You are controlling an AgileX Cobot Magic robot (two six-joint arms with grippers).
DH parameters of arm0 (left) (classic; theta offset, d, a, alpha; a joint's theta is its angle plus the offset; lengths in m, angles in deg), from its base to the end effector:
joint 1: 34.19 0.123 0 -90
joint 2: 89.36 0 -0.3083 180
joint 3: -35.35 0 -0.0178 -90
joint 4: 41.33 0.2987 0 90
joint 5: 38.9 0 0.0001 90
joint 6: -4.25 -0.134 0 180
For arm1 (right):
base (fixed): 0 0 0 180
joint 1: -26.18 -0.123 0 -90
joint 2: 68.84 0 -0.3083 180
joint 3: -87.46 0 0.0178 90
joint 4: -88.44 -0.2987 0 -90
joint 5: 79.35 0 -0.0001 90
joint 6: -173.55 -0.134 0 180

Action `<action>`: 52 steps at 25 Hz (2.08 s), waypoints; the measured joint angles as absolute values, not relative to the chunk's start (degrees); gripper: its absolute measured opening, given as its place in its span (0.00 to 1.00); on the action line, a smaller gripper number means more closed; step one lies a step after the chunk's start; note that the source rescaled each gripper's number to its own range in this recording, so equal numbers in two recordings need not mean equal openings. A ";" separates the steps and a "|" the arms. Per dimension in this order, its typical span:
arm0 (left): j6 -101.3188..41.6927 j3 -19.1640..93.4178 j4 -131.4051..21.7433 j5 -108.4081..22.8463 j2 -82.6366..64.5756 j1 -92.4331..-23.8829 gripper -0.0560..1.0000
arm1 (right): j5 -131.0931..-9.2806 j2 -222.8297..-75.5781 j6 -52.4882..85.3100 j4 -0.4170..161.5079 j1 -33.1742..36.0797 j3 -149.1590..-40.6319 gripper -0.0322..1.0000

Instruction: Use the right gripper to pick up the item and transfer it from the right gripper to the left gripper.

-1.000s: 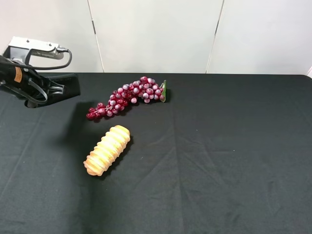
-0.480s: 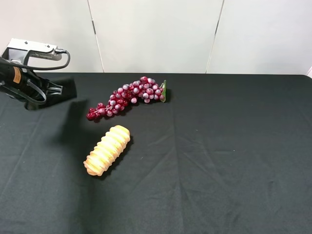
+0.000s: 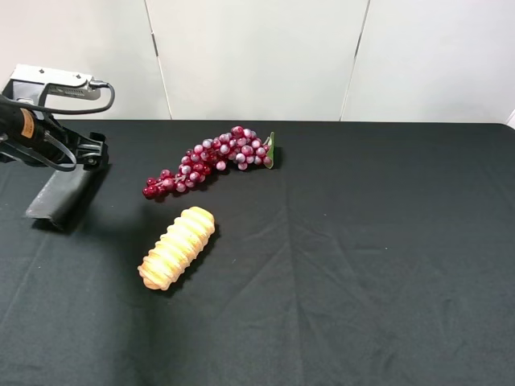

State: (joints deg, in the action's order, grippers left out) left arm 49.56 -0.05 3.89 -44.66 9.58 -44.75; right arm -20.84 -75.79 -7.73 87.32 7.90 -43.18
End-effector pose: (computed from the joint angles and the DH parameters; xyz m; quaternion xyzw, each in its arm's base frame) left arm 0.3583 -0.0570 0.1315 0.0715 0.9316 -0.0002 0.3564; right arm 0.0508 0.0191 0.2845 -0.1247 0.8332 0.1011 0.5291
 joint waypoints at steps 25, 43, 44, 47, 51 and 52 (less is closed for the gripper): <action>29.57 1.54 -12.50 -69.73 -17.54 -44.75 1.00 | -20.90 -75.79 -7.73 87.32 7.90 -43.18 1.00; 8.59 13.67 -40.14 -105.66 -48.33 -44.75 0.99 | -20.90 -75.79 -7.73 87.27 7.90 -43.18 1.00; 8.45 13.67 -40.14 -105.66 -50.95 -44.75 0.99 | -20.83 -75.79 -7.73 87.27 7.90 -43.18 1.00; 8.06 13.59 -40.14 -105.66 -57.46 -44.75 0.99 | -20.83 -75.79 -7.73 87.27 7.90 -43.18 1.00; 7.35 11.66 -40.14 -105.66 -64.86 -44.75 0.99 | -20.83 -75.79 -7.73 87.27 7.90 -43.18 1.00; 7.30 10.52 -40.03 -105.66 -66.22 -44.75 0.99 | -20.83 -75.79 -7.73 87.27 7.90 -43.18 1.00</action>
State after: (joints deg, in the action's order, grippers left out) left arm 7.30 10.52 -40.03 -105.66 -66.22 -44.75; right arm -20.83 -75.79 -7.73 87.27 7.90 -43.18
